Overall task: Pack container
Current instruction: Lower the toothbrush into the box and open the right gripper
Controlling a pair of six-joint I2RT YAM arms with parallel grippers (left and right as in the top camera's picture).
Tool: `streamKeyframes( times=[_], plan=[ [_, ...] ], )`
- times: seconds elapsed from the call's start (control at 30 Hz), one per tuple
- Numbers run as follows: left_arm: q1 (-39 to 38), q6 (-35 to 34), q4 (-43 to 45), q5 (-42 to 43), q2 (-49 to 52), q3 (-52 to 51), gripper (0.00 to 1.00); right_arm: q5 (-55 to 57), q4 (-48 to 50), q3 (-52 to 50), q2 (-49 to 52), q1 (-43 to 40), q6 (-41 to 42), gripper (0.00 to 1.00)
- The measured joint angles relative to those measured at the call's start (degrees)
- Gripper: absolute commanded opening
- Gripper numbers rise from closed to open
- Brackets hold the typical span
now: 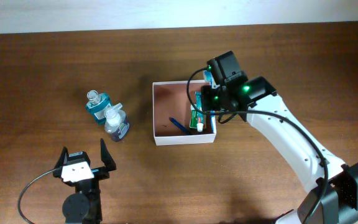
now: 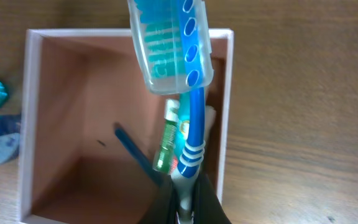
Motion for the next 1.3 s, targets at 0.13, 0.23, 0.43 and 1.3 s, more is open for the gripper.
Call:
streamKeyframes(
  times=[0.13,0.23,0.43,1.3],
  plan=[
    [0.0,0.0,0.0,0.0,0.0,0.0,0.99,0.33,1.44,0.0,0.0,1.2,0.87,0.04],
    [0.0,0.0,0.0,0.0,0.0,0.0,0.99,1.31,1.64,0.0,0.0,1.64,1.11,0.04],
    [0.0,0.0,0.0,0.0,0.0,0.0,0.99,2.54,2.12,0.02,1.07,1.81,1.29,0.04],
    [0.0,0.0,0.0,0.0,0.0,0.0,0.99,3.17,3.82,0.04,12.96,1.81,3.8,0.04]
  ],
)
